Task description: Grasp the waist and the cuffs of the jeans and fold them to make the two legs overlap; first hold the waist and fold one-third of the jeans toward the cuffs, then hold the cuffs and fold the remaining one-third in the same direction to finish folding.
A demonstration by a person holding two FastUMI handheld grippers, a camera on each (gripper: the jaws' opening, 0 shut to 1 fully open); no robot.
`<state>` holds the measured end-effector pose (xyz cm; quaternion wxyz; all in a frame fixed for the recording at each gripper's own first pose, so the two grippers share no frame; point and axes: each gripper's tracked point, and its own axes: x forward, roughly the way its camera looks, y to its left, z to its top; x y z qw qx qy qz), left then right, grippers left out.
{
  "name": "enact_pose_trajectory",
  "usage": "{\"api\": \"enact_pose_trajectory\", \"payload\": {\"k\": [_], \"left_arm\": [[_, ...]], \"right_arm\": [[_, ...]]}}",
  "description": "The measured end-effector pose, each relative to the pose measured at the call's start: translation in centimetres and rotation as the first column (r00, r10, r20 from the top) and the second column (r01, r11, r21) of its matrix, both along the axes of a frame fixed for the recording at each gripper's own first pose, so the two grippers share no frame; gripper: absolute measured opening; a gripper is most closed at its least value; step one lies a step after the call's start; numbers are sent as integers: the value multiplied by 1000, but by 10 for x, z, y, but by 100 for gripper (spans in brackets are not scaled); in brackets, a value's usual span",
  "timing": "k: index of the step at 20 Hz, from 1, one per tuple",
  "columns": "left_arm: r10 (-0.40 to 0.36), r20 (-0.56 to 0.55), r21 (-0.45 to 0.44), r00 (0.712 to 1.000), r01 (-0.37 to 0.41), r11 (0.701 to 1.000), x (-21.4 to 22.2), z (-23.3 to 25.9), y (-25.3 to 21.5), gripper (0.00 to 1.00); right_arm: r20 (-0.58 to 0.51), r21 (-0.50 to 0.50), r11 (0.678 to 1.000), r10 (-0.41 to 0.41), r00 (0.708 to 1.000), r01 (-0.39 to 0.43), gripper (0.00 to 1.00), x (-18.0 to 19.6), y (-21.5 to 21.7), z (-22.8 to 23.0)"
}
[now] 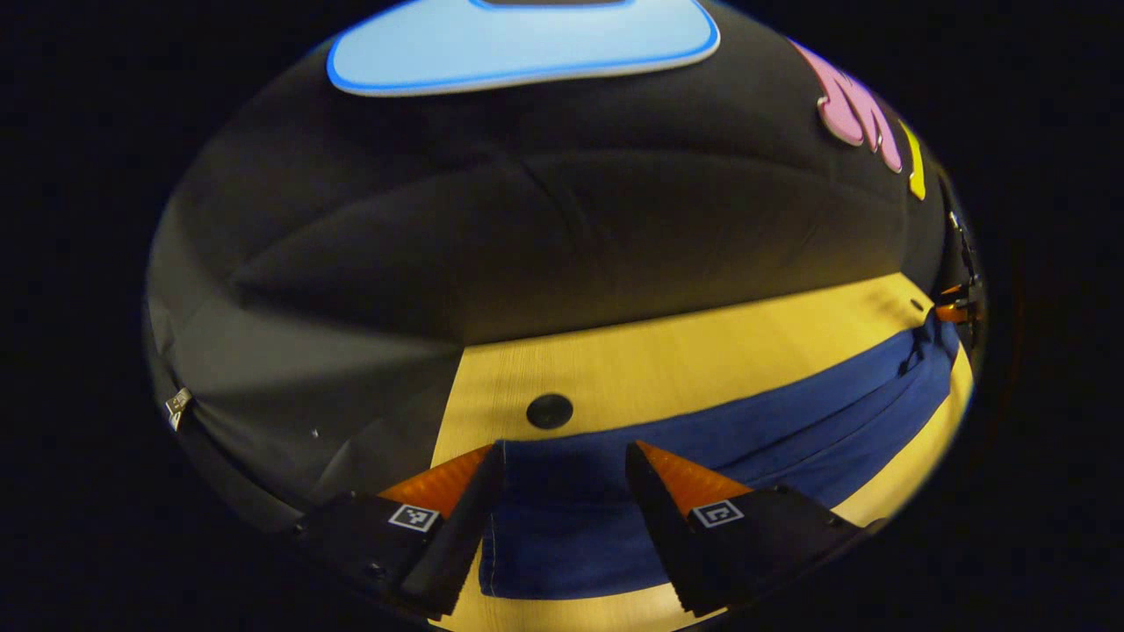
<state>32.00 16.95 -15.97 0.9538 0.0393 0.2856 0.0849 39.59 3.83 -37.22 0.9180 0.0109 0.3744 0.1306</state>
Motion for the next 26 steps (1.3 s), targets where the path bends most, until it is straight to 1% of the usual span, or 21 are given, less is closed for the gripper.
{"api": "enact_pose_trajectory", "payload": {"k": [2,3,4,6,8,9,11,12,13,14,15,16,17,18,19,21,22,23,24,25,26], "left_arm": [[-37,59,-14,998,38,999,-13,29,-17,91],[-61,99,-19,993,63,998,-23,52,-31,91],[-87,142,-27,986,92,995,-28,74,-48,92],[-134,209,-40,969,145,989,-43,109,-85,91],[-167,216,-127,962,198,972,-58,110,-126,91],[-180,235,-156,955,220,963,-68,111,-145,93],[-209,270,-189,940,264,946,-81,115,-174,93],[-218,279,-194,935,277,941,-87,114,-179,93],[-224,282,-198,933,285,938,-92,115,-185,94],[-227,282,-200,932,288,936,-95,116,-189,93],[-229,284,-204,931,292,934,-100,117,-191,94],[-227,283,-207,932,290,934,-103,119,-192,94],[-225,281,-208,933,288,935,-106,119,-191,94],[-219,274,-207,936,280,938,-110,115,-189,94],[-211,261,-205,942,268,941,-113,112,-186,94],[-202,218,-199,955,246,948,-115,100,-181,94],[-197,189,-194,962,233,953,-116,92,-179,94],[-189,173,-186,967,220,958,-117,86,-175,95],[-188,162,-184,969,217,959,-117,82,-176,95],[-192,149,-186,970,218,958,-118,77,-180,95],[-193,138,-181,972,216,959,-118,75,-183,95]], "right_arm": [[20,47,997,-55,998,54,97,5,-17,19],[32,41,997,-70,997,69,96,6,-27,26],[38,31,996,-81,996,80,97,6,-32,35],[25,32,993,-114,993,113,95,0,-37,49],[7,66,985,-159,987,158,97,-10,-54,59],[-16,81,980,-181,983,182,97,-14,-62,60],[-92,100,958,-260,961,268,98,-25,-74,55],[-138,121,938,-307,942,324,98,-32,-77,51],[-184,154,911,-354,917,383,95,-41,-80,48],[-232,188,875,-403,885,447,94,-47,-85,39],[-286,213,830,-452,845,516,98,-53,-87,31],[-341,234,786,-484,806,572,98,-60,-84,19],[-393,254,747,-501,771,614,98,-64,-79,5],[-435,260,716,-512,740,648,92,-70,-75,-8],[-476,256,680,-530,702,687,99,-76,-75,-19],[-549,273,586,-556,624,763,98,-78,-69,-32],[-583,288,547,-551,597,786,98,-76,-62,-38],[-609,296,526,-539,582,797,98,-77,-58,-41],[-621,291,523,-534,574,801,98,-77,-55,-45],[-626,286,527,-529,573,800,98,-76,-56,-49],[-610,316,514,-533,586,797,98,-66,-58,-44]]}}
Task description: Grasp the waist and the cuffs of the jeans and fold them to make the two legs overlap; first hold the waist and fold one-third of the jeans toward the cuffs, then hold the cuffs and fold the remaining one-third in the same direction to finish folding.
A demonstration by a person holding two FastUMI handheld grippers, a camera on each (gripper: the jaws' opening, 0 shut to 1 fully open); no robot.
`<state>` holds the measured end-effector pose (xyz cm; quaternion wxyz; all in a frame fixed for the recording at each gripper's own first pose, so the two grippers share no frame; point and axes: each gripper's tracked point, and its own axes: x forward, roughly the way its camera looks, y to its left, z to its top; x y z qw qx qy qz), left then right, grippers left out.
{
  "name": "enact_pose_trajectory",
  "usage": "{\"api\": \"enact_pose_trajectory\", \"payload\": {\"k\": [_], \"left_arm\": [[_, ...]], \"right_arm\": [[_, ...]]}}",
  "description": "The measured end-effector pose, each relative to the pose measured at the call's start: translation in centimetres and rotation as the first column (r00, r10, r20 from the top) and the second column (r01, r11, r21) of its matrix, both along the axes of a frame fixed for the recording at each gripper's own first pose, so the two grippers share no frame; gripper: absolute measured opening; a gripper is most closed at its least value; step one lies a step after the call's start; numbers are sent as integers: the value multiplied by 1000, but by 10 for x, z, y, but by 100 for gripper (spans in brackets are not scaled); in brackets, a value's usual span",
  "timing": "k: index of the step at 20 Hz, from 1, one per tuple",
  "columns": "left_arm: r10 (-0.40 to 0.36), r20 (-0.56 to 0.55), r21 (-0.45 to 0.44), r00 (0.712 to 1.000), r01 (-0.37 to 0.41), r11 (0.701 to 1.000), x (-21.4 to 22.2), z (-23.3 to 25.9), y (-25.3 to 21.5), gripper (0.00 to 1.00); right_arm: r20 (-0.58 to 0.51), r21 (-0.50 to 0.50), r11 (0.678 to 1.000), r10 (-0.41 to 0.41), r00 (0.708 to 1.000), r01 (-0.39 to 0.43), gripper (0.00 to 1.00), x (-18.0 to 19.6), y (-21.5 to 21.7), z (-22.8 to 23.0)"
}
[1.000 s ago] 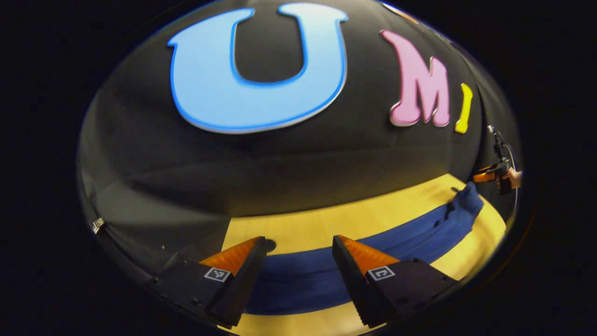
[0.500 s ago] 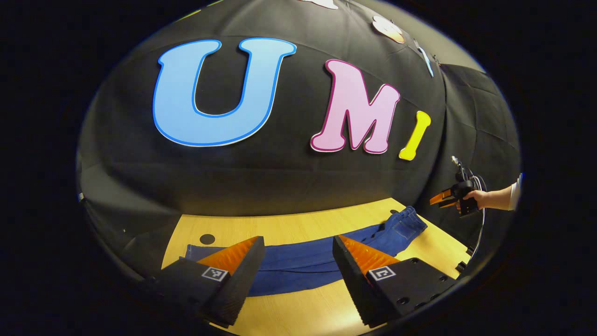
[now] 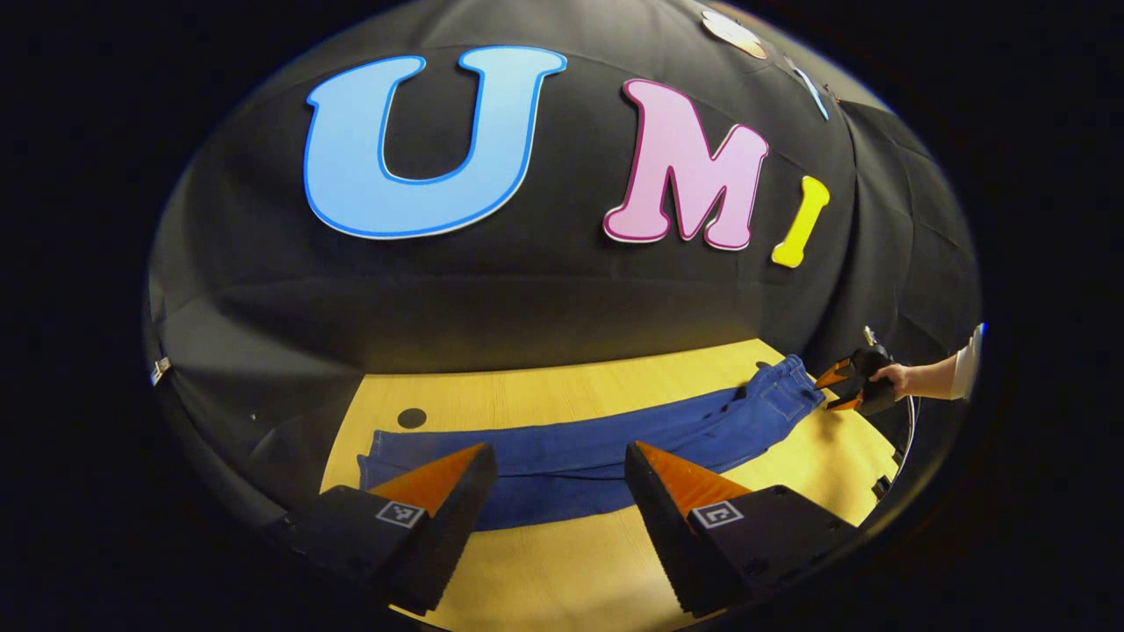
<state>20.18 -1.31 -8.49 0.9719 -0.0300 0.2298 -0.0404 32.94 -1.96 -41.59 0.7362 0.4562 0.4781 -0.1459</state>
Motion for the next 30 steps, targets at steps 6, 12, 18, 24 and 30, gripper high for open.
{"api": "enact_pose_trajectory", "payload": {"k": [6,12,18,24,30], "left_arm": [[18,-50,32,999,-16,999,-2,-27,-12,95],[66,-58,-39,996,-68,997,-35,-23,-2,95],[73,-42,-29,996,-75,997,-72,-16,32,95],[65,-1,-32,998,-65,997,-113,-8,61,95],[133,-46,-70,990,-136,988,-161,-29,101,95]], "right_arm": [[36,-52,999,4,999,-2,28,12,10,-19],[234,-298,946,202,951,-128,7,27,19,22],[356,-462,871,357,863,-170,8,37,28,77],[537,-548,814,520,664,-194,7,1,64,144],[482,-679,622,779,402,-390,7,-41,99,98]]}}
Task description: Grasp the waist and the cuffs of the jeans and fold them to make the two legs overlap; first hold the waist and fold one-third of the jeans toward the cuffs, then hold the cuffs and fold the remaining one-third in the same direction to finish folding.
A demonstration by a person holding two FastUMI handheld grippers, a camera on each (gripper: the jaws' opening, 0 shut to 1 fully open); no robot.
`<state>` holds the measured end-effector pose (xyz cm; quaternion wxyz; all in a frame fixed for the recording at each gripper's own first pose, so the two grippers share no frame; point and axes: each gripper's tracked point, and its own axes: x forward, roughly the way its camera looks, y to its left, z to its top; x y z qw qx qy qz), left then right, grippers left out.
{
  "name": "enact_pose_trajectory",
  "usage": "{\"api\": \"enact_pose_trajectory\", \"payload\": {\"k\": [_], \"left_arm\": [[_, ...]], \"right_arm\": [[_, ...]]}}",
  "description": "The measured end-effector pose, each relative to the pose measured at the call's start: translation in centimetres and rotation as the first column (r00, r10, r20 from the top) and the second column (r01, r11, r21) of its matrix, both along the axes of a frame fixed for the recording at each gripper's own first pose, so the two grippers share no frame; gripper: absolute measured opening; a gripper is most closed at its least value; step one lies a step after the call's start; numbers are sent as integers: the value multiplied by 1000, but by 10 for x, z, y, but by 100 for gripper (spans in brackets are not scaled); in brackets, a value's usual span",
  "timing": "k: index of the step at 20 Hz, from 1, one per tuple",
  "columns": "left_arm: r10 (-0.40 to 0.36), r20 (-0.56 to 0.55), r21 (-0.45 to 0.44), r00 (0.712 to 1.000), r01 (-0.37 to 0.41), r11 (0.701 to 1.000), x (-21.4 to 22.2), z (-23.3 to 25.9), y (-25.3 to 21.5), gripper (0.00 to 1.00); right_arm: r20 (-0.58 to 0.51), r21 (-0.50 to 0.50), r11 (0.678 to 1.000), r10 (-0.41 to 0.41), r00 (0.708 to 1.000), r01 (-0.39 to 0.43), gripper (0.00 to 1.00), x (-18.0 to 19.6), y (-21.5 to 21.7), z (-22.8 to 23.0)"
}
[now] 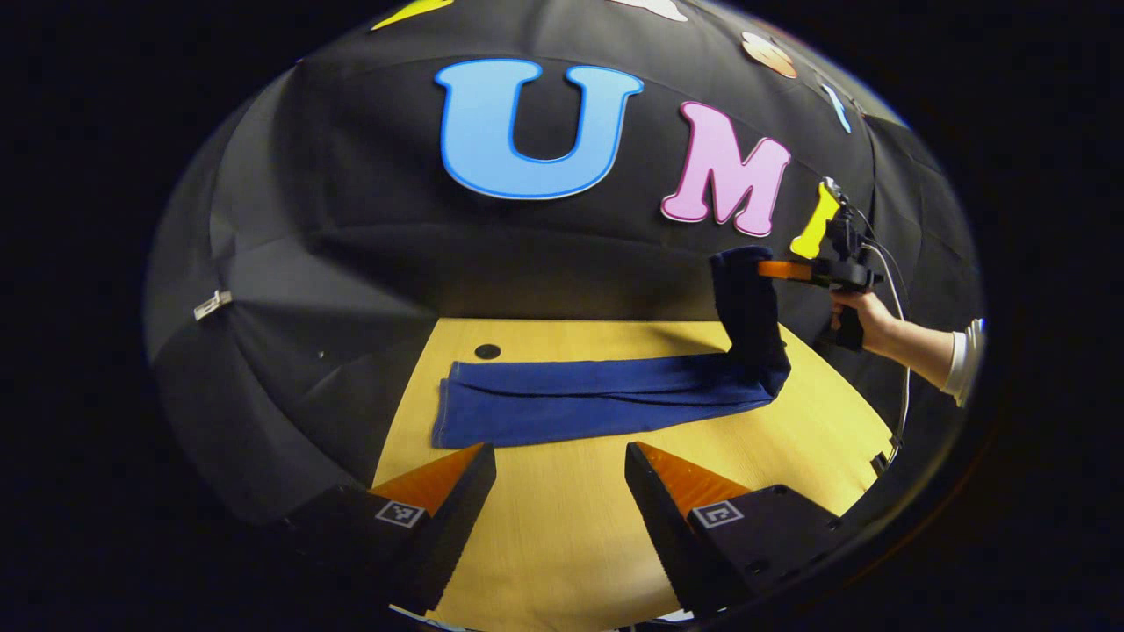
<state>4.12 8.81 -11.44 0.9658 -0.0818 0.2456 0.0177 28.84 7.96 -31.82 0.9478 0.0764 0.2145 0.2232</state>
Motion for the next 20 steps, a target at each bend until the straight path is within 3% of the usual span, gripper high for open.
{"api": "enact_pose_trajectory", "payload": {"k": [2,3,4,6,7,8,10,11,13,15,16,18,20], "left_arm": [[28,-13,-15,1000,-29,999,-15,-5,8,95],[42,-24,-15,999,-43,999,-21,-9,12,95],[55,-35,-16,998,-56,998,-28,-13,16,95],[92,-62,-43,994,-94,995,-30,-22,23,95],[121,-85,-84,989,-128,988,-27,-28,26,95],[151,-105,-138,983,-165,977,-21,-34,27,95],[187,-118,-258,975,-212,942,2,-39,26,95],[196,-126,-296,972,-225,928,15,-43,25,95],[184,-141,-324,973,-221,920,38,-52,28,96],[149,-158,-312,976,-192,930,66,-58,30,96],[140,-169,-300,976,-186,936,80,-60,34,91],[149,-210,-278,966,-205,938,116,-66,48,95],[170,-213,-245,962,-221,944,156,-69,67,95]], "right_arm": [[-143,-64,994,78,987,-88,7,-27,0,-91],[-202,-87,988,107,973,-127,2,-44,-7,-130],[-232,-84,982,143,962,-166,2,-60,-14,-151],[-192,-110,976,167,967,-190,2,-66,-32,-172],[-209,-108,973,178,962,-204,13,-81,-36,-150],[-235,-95,971,194,952,-221,7,-83,-36,-163],[-270,-22,957,273,923,-289,10,-90,-15,-171],[-272,18,948,310,911,-317,22,-96,-9,-166],[-251,123,924,382,889,-362,60,-106,4,-135],[-223,205,903,418,881,-377,98,-115,1,-101],[-208,241,893,430,879,-380,97,-117,-4,-82],[-167,273,875,452,876,-399,97,-122,-27,-51],[-113,238,872,462,880,-428,97,-124,-59,-33]]}}
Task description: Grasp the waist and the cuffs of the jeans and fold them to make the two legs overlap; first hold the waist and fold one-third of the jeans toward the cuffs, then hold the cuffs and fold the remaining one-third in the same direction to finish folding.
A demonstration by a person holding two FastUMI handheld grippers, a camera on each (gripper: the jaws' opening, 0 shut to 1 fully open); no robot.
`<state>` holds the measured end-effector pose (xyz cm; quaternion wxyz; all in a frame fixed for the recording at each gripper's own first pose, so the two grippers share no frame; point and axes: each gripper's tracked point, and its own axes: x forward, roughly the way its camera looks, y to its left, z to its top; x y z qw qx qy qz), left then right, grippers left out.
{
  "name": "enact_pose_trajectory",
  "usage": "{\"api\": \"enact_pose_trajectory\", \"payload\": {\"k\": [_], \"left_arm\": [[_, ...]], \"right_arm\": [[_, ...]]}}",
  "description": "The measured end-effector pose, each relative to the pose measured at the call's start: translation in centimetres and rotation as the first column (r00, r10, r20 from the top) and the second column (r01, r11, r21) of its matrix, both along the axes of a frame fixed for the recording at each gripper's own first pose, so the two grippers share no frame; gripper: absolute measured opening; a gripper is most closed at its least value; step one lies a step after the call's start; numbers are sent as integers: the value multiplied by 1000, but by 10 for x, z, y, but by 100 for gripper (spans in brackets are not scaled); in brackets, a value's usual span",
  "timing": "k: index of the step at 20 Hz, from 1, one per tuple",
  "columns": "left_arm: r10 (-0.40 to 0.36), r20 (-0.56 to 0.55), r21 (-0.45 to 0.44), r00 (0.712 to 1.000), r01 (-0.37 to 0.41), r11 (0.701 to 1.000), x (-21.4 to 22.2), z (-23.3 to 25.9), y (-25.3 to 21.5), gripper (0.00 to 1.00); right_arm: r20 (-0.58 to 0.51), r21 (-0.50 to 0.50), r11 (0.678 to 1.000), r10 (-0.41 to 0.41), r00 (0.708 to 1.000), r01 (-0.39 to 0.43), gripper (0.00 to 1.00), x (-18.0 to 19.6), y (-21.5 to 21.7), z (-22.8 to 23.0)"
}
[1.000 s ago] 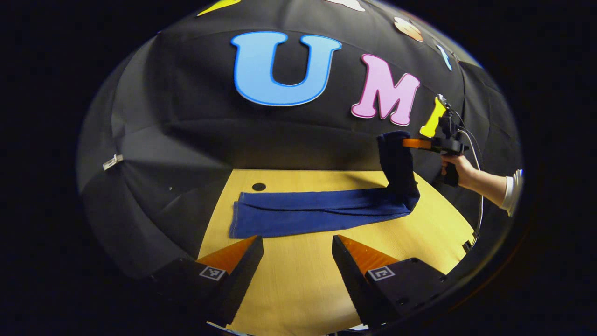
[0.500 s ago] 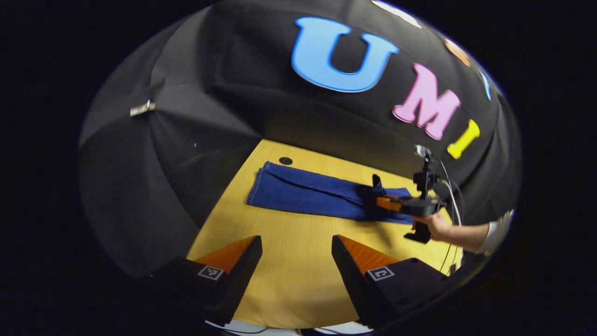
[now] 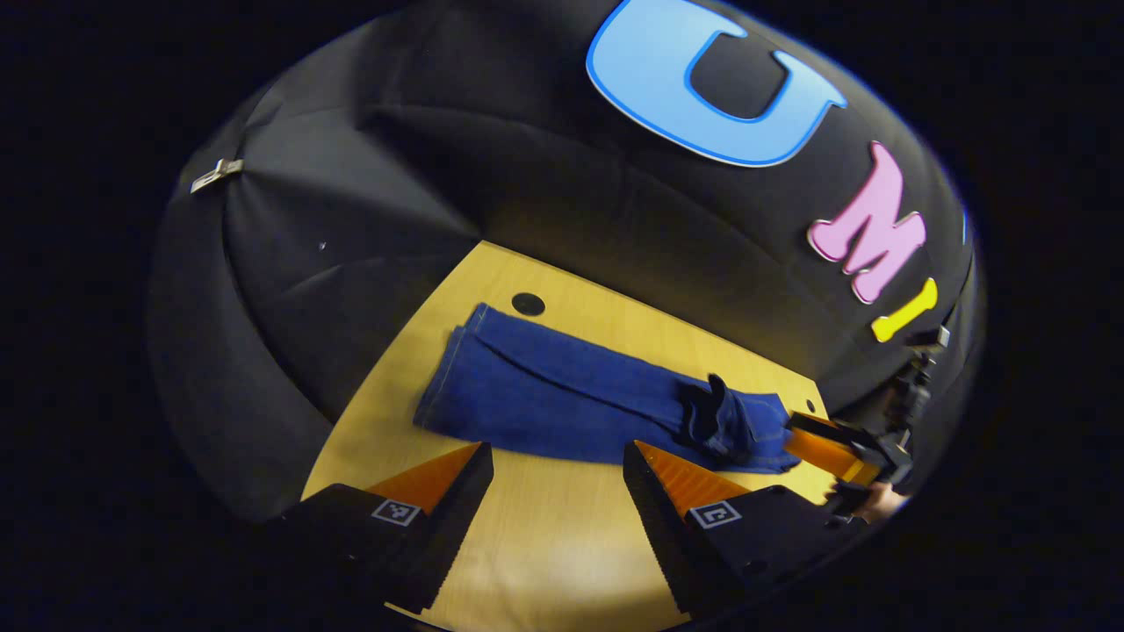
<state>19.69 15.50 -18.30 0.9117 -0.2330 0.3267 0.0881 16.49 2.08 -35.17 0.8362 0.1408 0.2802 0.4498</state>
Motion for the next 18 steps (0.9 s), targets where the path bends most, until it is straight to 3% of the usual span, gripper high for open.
{"api": "enact_pose_trajectory", "payload": {"k": [3,9,13,18], "left_arm": [[22,-86,45,996,-18,999,34,-36,33,95],[135,-234,94,963,-116,989,53,-116,84,95],[107,-341,113,934,-72,991,48,-152,83,95],[115,-357,187,927,-50,981,52,-150,81,96]], "right_arm": [[43,-58,998,1,999,1,97,-9,-54,-4],[-12,-139,987,-80,997,77,97,-29,-133,-36],[-47,-144,982,-130,990,122,98,-30,-156,-45],[-63,-134,980,-156,986,147,98,-20,-160,-40]]}}
